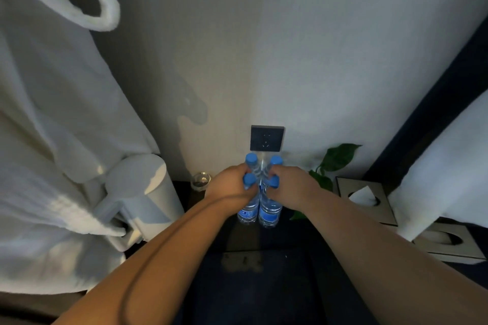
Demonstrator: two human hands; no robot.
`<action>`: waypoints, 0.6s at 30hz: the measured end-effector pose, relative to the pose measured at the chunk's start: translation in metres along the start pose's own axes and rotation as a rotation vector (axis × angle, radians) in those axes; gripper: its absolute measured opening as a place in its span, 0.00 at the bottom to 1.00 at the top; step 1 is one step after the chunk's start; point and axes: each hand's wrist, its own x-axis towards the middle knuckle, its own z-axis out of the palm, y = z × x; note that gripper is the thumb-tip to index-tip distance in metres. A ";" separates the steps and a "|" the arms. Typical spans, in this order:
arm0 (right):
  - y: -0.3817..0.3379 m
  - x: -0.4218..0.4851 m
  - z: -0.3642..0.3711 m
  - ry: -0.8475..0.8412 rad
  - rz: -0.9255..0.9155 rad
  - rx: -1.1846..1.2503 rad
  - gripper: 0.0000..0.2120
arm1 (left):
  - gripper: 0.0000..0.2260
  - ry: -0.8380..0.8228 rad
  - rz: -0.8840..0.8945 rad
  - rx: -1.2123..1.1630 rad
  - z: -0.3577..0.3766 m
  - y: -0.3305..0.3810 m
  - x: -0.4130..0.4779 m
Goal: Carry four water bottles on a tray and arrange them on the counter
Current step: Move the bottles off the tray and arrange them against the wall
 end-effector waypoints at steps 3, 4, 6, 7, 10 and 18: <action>0.000 -0.005 -0.002 0.007 0.013 -0.002 0.10 | 0.10 0.031 0.040 0.005 -0.001 -0.002 -0.002; -0.001 -0.008 -0.002 0.012 0.017 -0.004 0.10 | 0.11 0.049 0.053 0.008 -0.002 -0.001 -0.004; -0.002 -0.014 -0.004 0.031 0.028 -0.005 0.11 | 0.13 0.095 0.074 0.010 -0.006 0.000 -0.010; -0.002 -0.018 -0.005 0.041 0.037 -0.002 0.13 | 0.15 0.111 0.083 0.011 -0.008 0.002 -0.014; -0.004 -0.029 -0.010 0.065 0.057 0.008 0.22 | 0.17 0.115 0.091 0.050 -0.018 0.008 -0.025; -0.018 -0.056 -0.023 0.176 0.075 0.024 0.27 | 0.17 0.121 0.081 0.082 -0.044 0.022 -0.046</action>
